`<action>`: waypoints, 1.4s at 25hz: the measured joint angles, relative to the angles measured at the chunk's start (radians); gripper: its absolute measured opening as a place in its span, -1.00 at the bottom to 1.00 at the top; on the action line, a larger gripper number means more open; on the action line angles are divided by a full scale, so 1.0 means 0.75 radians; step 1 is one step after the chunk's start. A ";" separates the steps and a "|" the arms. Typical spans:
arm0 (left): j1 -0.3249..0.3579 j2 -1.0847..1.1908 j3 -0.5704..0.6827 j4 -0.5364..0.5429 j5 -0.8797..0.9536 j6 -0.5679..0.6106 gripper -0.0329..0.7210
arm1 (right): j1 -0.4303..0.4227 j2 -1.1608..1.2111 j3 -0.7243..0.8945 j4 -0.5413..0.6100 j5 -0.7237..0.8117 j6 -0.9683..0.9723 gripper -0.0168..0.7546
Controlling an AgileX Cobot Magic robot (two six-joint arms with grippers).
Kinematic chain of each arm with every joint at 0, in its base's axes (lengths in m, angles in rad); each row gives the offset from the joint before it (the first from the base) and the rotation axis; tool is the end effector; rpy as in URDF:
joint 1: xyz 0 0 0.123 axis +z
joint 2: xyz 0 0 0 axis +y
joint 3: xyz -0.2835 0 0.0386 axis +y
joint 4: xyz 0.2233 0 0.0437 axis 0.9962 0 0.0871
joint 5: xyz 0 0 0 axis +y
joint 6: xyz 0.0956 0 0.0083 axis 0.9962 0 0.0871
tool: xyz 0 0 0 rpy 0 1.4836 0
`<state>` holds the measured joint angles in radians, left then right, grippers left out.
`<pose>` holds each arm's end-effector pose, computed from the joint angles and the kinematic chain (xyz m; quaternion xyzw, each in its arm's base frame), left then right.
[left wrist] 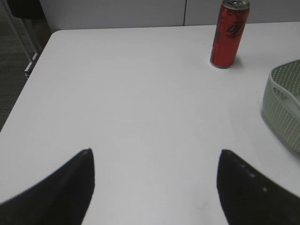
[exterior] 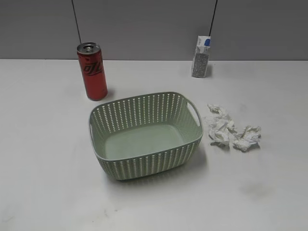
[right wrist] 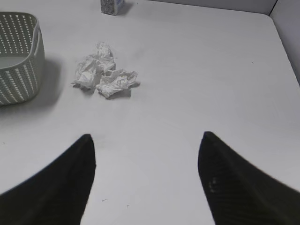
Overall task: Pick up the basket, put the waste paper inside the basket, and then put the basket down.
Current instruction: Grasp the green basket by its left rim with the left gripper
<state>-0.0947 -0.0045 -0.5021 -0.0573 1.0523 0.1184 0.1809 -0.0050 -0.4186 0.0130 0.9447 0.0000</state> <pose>-0.0240 -0.0025 0.2645 0.0914 0.8440 -0.0224 0.5280 -0.0111 -0.0010 0.2514 -0.0757 0.8393 0.0551 0.5355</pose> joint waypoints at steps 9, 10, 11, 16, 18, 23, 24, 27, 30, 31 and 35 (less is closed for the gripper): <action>0.000 0.000 0.000 0.000 0.000 0.000 0.65 | 0.000 0.000 0.000 0.000 0.000 0.000 0.39; 0.000 0.000 0.000 0.000 0.000 0.000 0.65 | 0.000 0.000 0.000 0.000 0.000 0.000 0.39; 0.000 0.000 0.000 0.000 0.000 0.000 0.65 | 0.000 0.000 0.000 0.000 0.000 0.000 0.39; 0.000 0.000 0.000 0.000 0.000 0.000 0.65 | 0.000 0.000 0.000 0.000 0.000 0.000 0.39; 0.000 0.000 0.000 0.000 0.000 0.000 0.65 | 0.000 0.000 0.000 0.000 0.000 0.000 0.39; 0.000 0.025 0.000 -0.005 -0.002 0.000 0.65 | 0.000 0.000 0.000 0.000 0.000 0.000 0.39; 0.000 0.054 0.000 -0.016 -0.004 0.000 0.65 | 0.000 0.000 0.000 0.000 0.000 0.000 0.39; -0.018 0.165 -0.015 -0.091 -0.033 0.000 0.65 | 0.000 0.000 0.000 0.000 0.000 0.000 0.39; -0.058 0.274 -0.057 -0.128 -0.056 0.000 0.65 | 0.000 0.000 0.000 0.000 0.000 0.000 0.38; -0.073 0.310 -0.078 -0.130 -0.060 0.000 0.65 | 0.000 0.000 0.000 0.000 0.000 0.000 0.38; -0.137 0.456 -0.172 -0.134 -0.060 0.000 0.65 | 0.000 0.000 0.000 0.000 0.000 0.000 0.38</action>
<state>-0.1974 0.3373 -0.6311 -0.1578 1.0076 0.1184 0.1809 -0.0050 -0.4186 0.0130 0.9447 0.0000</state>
